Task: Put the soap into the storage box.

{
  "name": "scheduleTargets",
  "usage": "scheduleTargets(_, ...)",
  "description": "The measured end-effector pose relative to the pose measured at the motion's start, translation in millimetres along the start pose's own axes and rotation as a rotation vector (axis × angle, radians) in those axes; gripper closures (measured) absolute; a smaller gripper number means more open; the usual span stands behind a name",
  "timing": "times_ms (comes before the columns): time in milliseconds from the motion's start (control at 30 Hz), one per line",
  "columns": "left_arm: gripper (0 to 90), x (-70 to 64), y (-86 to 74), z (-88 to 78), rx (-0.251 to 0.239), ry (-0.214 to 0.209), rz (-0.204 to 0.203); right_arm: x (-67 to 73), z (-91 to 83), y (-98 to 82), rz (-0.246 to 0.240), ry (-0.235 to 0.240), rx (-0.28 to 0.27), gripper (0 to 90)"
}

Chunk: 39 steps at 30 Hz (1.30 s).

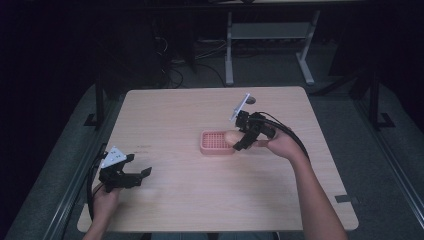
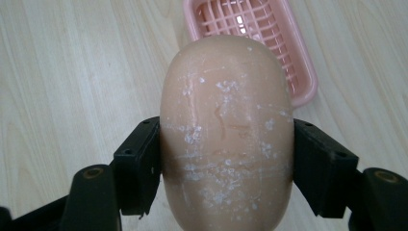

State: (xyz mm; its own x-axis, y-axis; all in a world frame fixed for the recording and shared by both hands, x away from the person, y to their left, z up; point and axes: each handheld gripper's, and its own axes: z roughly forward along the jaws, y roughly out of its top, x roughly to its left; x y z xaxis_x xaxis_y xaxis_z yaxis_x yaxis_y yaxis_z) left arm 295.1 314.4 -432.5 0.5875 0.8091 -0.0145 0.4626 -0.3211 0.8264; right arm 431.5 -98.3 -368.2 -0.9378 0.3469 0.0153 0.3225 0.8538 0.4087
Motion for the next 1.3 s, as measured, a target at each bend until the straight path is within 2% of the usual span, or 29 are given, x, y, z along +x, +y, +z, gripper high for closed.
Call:
scheduleTargets(100,14.3,0.3,0.1,0.4,0.0,-0.002,-0.001,-1.3,3.8,13.1,-0.026,-0.008,0.007,31.9)
scheduleTargets(200,14.3,0.1,0.2,0.3,-0.001,-0.003,0.001,-2.3,6.2,19.0,-0.029,0.001,0.013,31.8)
scheduleTargets(300,14.3,-0.8,1.6,-2.1,-0.019,-0.025,-0.016,-3.4,11.0,29.1,-0.032,-0.004,0.021,31.9)
scheduleTargets(400,14.3,-3.7,2.6,-2.4,-0.028,-0.025,-0.006,-3.2,14.2,35.2,-0.041,-0.003,0.019,31.9)
scheduleTargets(567,14.3,-5.8,3.1,-0.4,-0.018,-0.024,0.006,-6.1,25.4,41.2,-0.036,0.004,0.032,31.9)
scheduleTargets(933,14.3,-3.8,4.0,0.8,-0.012,-0.019,0.006,-12.3,43.2,50.6,-0.022,0.013,0.059,31.8)
scheduleTargets(1000,14.3,-4.2,4.1,1.3,-0.011,-0.02,0.012,-13.4,46.8,53.1,-0.015,0.016,0.069,31.8)
scheduleTargets(1033,14.3,-5.0,4.2,1.3,-0.018,-0.02,0.013,-14.8,50.4,56.7,-0.021,0.009,0.093,31.8)
scheduleTargets(1267,14.3,-4.5,4.1,1.2,-0.011,-0.021,0.018,-17.4,60.1,64.2,-0.03,0.007,0.114,31.8)
scheduleTargets(1300,14.3,-5.1,4.1,1.0,-0.018,-0.021,0.013,-19.2,63.4,64.1,-0.023,0.017,0.117,31.8)
